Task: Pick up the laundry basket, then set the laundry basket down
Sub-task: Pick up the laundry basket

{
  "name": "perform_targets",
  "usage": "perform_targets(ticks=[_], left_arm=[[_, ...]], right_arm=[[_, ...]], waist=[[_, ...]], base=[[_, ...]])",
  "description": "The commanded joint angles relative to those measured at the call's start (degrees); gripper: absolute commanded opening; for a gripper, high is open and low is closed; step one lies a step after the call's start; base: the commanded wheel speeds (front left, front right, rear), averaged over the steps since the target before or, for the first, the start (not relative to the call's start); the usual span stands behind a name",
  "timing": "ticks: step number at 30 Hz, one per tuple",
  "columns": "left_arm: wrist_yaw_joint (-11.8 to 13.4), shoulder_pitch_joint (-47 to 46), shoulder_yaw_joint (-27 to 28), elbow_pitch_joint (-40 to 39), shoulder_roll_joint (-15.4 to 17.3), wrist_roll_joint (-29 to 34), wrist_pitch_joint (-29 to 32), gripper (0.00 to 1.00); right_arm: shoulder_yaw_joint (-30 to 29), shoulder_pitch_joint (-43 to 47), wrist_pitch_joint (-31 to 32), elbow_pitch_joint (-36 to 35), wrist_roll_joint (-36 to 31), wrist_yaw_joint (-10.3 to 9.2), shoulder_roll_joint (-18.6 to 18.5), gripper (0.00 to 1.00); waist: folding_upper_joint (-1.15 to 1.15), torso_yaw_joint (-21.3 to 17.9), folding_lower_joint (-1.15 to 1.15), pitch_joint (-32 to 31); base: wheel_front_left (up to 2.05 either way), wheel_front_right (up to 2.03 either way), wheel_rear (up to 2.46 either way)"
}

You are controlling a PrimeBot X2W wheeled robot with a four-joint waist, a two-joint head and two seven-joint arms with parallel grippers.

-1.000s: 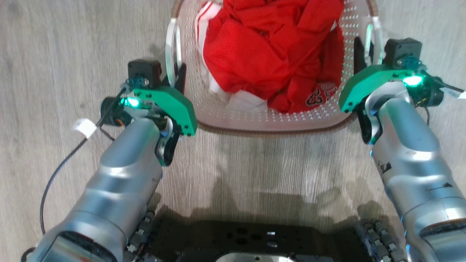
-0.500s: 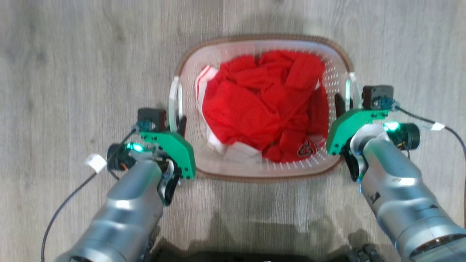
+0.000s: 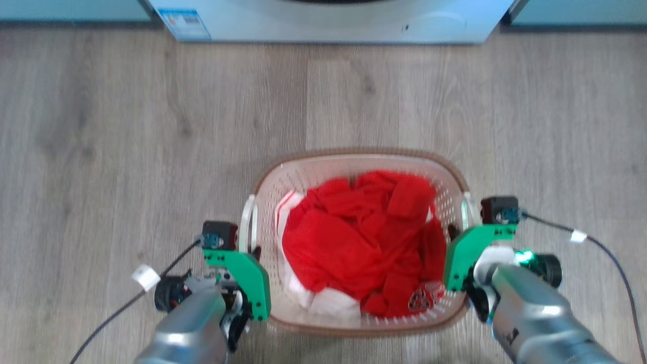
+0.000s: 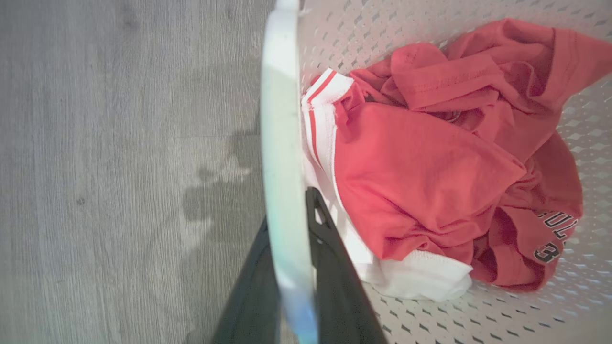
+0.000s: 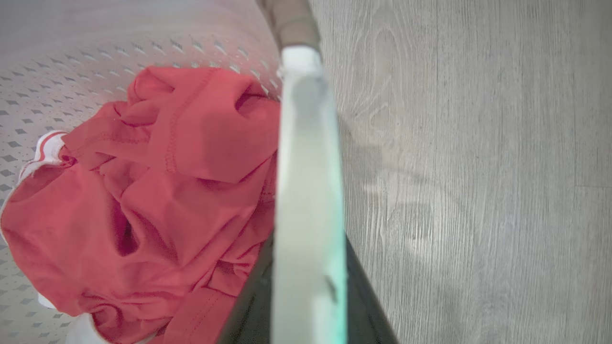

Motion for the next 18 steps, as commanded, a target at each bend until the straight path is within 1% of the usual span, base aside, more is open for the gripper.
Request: perform_targets(ticks=[1,8,18], left_arm=[[-0.2,0.4,0.6,0.4,1.9,-0.4,-0.1,0.00],[-0.1,4.3,-1.8,1.7,1.9,-3.2,2.2,0.00],[0.0,7.9,-4.3,3.4,1.9,-5.5,5.5,0.00]], right_arm=[[1.7,1.8,0.0,-0.2,0.5,0.40,0.0,0.00],[6.3,6.4,2.5,0.1,6.2,0.40,0.0,0.00],[11.5,10.8,5.1,1.0,12.1,0.40,0.0,0.00]], waist=[[-0.01,-0.2,0.00,-3.6],[-0.01,-0.6,0.00,-10.5],[-0.01,-0.7,0.00,-18.1]], base=[[0.00,0.00,0.00],[0.00,0.00,0.00],[0.00,0.00,0.00]])
